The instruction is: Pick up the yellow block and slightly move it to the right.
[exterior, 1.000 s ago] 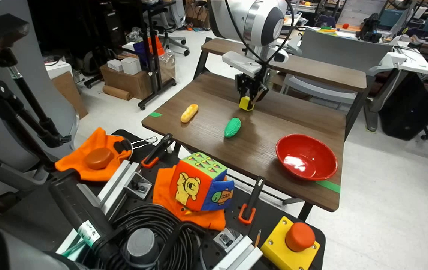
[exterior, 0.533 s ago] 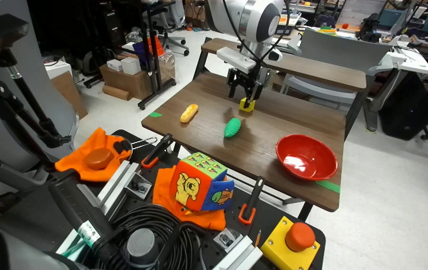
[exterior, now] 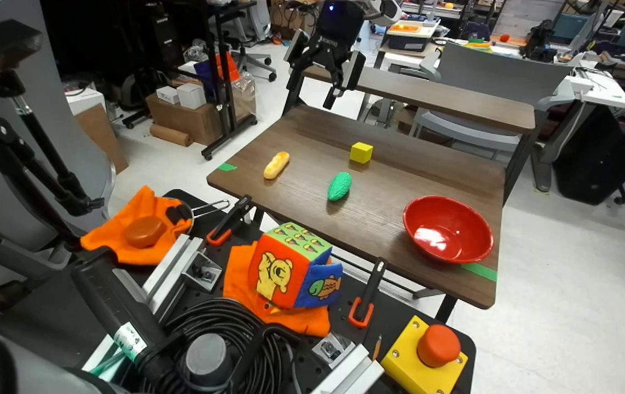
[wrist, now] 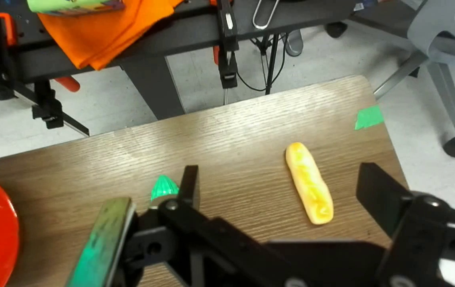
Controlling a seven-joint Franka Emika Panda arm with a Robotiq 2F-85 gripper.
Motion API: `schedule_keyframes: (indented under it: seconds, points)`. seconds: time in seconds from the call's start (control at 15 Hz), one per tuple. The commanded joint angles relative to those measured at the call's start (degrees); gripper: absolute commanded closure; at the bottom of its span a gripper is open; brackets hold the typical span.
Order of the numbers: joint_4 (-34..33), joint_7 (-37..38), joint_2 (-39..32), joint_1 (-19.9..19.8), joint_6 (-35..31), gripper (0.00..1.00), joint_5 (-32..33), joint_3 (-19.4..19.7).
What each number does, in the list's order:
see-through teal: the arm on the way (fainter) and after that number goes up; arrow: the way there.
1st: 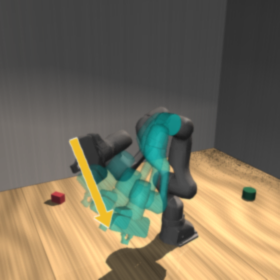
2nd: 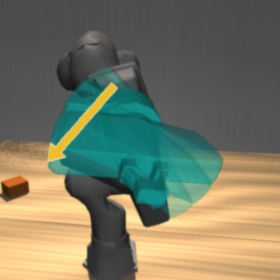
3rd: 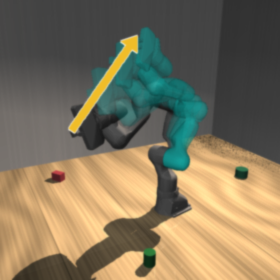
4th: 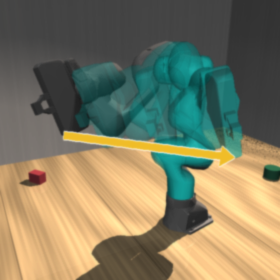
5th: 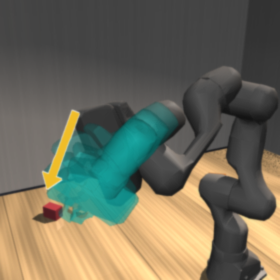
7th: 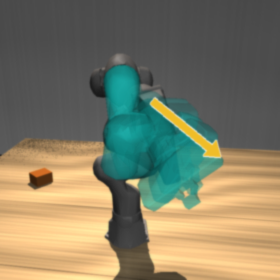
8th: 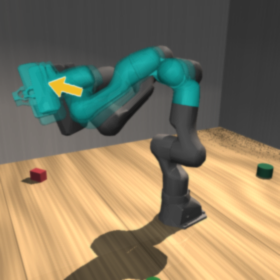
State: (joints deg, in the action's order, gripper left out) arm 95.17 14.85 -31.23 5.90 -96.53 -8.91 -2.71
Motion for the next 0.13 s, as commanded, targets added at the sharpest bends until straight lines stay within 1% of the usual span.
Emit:
schedule_keyframes:
  seconds: [0.0,0.07]
  points:
    - [0.60,-0.21,0.97,0.18,0.45,0.00,-0.12,0.21]
    - [1.15,-0.38,1.34,0.16,0.45,0.00,-0.13,0.20]
